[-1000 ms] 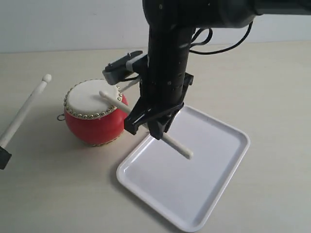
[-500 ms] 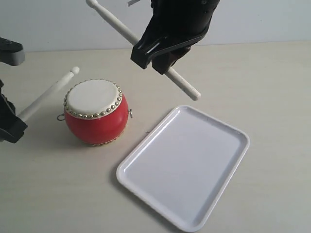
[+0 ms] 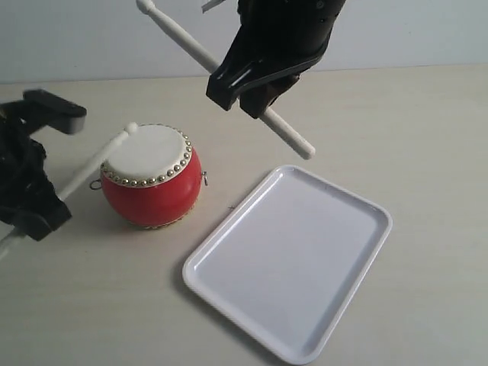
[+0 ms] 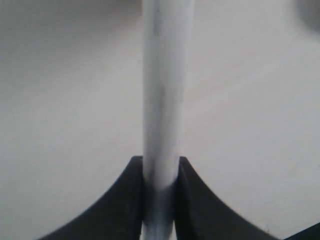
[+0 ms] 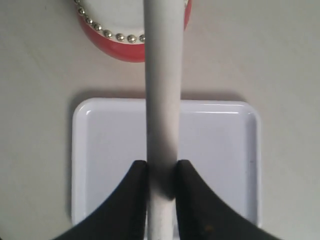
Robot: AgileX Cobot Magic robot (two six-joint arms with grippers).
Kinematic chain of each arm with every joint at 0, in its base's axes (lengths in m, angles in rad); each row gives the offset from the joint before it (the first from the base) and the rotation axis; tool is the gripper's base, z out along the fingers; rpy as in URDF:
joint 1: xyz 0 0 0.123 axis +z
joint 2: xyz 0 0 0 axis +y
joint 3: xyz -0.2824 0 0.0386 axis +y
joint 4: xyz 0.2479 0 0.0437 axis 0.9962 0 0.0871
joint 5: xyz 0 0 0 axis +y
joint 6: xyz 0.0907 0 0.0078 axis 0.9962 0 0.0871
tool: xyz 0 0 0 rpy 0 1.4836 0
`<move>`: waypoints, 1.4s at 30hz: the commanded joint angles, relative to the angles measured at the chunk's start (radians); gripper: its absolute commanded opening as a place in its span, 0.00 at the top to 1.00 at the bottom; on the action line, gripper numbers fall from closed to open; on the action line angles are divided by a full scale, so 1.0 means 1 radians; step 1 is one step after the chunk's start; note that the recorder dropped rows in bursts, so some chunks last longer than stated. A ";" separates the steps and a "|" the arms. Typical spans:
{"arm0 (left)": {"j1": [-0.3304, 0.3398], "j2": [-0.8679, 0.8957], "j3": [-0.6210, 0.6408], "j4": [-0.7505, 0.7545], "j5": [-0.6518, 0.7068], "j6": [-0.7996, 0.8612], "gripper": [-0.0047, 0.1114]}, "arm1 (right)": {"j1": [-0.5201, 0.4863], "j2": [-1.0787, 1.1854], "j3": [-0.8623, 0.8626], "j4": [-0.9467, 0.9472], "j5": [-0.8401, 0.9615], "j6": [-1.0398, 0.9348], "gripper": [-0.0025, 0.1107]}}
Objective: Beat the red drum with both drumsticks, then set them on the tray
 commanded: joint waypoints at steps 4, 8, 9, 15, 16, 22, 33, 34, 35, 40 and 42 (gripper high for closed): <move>0.079 -0.258 -0.017 0.033 0.042 -0.038 0.96 | 0.002 0.175 0.106 0.101 -0.004 -0.033 0.98; 0.100 -0.354 0.009 0.027 0.015 -0.041 0.96 | 0.002 0.290 0.130 0.138 -0.004 -0.054 0.98; 0.100 -0.368 0.016 0.027 0.007 -0.041 0.96 | 0.002 0.296 0.126 0.138 -0.004 -0.049 0.98; 0.095 -0.345 0.029 -0.024 -0.028 -0.022 0.96 | 0.002 0.162 0.053 0.074 -0.004 -0.047 0.98; 0.096 -0.323 0.029 -0.063 -0.030 0.013 0.96 | 0.002 0.126 0.026 0.058 -0.004 -0.044 0.98; 0.095 -0.105 0.067 -0.163 -0.047 0.090 0.96 | 0.002 -0.039 -0.067 0.040 -0.004 -0.025 0.98; 0.097 0.076 0.027 -0.177 0.030 0.130 0.96 | 0.002 -0.039 -0.069 0.037 -0.004 -0.022 0.98; 0.101 0.045 0.023 -0.171 0.037 0.126 0.96 | 0.002 -0.013 -0.069 0.045 -0.004 -0.022 0.98; 0.107 0.010 0.023 -0.166 0.036 0.116 0.96 | 0.002 0.017 -0.062 0.056 -0.004 -0.022 0.98; 0.151 -0.175 0.023 -0.156 0.039 0.081 0.96 | 0.002 0.211 -0.022 0.129 -0.004 -0.030 0.98; 0.167 -0.248 0.023 -0.156 0.039 0.081 0.96 | 0.002 0.289 -0.013 0.131 -0.004 -0.030 0.98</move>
